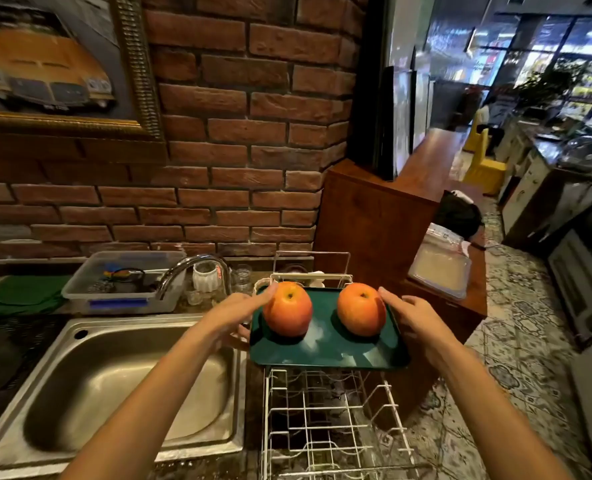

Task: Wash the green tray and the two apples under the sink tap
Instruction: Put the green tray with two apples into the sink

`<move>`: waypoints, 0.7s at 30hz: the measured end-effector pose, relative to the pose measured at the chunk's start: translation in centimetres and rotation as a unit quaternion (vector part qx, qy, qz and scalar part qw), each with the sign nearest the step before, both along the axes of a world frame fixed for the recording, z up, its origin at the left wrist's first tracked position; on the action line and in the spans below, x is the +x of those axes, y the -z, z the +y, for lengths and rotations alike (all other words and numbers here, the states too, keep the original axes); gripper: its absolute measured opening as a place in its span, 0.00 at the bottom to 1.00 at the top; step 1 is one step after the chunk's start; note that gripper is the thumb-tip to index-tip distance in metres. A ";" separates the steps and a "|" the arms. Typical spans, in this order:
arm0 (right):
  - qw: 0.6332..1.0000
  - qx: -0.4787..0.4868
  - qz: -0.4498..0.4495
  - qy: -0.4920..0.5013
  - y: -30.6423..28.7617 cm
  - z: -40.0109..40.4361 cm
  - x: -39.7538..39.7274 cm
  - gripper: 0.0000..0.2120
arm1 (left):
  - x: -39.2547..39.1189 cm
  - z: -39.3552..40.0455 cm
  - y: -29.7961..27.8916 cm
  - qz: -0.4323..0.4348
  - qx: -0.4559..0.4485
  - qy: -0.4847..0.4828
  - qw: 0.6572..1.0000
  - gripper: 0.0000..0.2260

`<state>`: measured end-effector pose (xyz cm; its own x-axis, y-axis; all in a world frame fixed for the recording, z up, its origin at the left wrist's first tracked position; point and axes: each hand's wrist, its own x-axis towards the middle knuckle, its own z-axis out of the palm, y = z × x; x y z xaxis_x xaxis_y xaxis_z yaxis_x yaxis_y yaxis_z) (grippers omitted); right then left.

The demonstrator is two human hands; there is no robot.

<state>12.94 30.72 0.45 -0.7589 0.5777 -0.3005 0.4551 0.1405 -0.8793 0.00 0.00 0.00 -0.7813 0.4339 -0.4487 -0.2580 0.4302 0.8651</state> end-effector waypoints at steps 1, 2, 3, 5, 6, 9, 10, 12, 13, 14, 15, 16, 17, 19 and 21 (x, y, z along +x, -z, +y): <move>1.000 -0.001 -0.008 0.000 0.0 0.1 -0.1 0.51 | 0.1 0.2 -0.2 -0.003 -0.009 0.000 1.000 0.46; 1.000 -0.006 -0.012 -0.005 -0.1 0.1 -0.1 0.51 | 0.1 0.5 -0.3 0.002 -0.014 -0.009 1.000 0.45; 1.000 -0.006 -0.017 -0.009 0.1 0.3 -0.3 0.51 | 0.1 0.5 -0.4 0.006 -0.020 -0.014 1.000 0.44; 0.999 -0.012 -0.026 -0.017 0.6 0.5 -0.5 0.50 | 0.0 0.5 -0.3 -0.003 -0.021 -0.020 1.000 0.43; 0.999 -0.011 -0.032 -0.018 0.8 0.5 -0.5 0.48 | -0.1 0.6 -0.3 -0.006 -0.020 -0.021 1.000 0.44; 0.997 -0.059 -0.032 -0.038 0.9 0.7 -0.6 0.38 | -0.2 0.4 -0.4 -0.018 -0.022 -0.020 0.999 0.46; 0.996 -0.080 -0.031 -0.041 0.9 0.7 -0.7 0.34 | -0.3 0.3 -0.4 -0.019 -0.026 -0.022 0.999 0.47; 0.996 -0.083 -0.028 -0.036 0.9 0.8 -0.6 0.28 | -0.4 0.3 -0.4 -0.019 -0.023 -0.027 0.999 0.46; 0.996 -0.083 -0.022 -0.032 0.9 0.8 -0.6 0.26 | -0.4 0.4 -0.5 -0.019 -0.022 -0.028 0.999 0.46; 0.996 -0.086 -0.019 -0.028 0.8 0.8 -0.5 0.26 | -0.4 0.4 -0.5 -0.021 -0.022 -0.027 0.999 0.46; 0.995 -0.090 -0.015 -0.028 0.7 0.8 -0.4 0.26 | -0.4 0.4 -0.6 -0.023 -0.023 -0.026 0.999 0.46; 0.995 -0.093 -0.014 -0.028 0.4 0.7 -0.4 0.25 | -0.5 0.4 -0.6 -0.026 -0.022 -0.026 0.999 0.47; 0.995 -0.098 -0.009 -0.029 0.3 0.6 -0.3 0.26 | -0.4 0.4 -0.7 -0.030 -0.024 -0.026 0.999 0.47; 0.994 -0.102 -0.008 -0.035 -0.1 0.3 -0.1 0.29 | -0.3 0.3 -0.8 -0.032 -0.032 -0.024 0.999 0.48; 0.995 -0.094 -0.009 -0.038 -0.6 0.0 0.0 0.29 | 0.0 0.1 -1.0 -0.031 -0.027 -0.024 0.999 0.48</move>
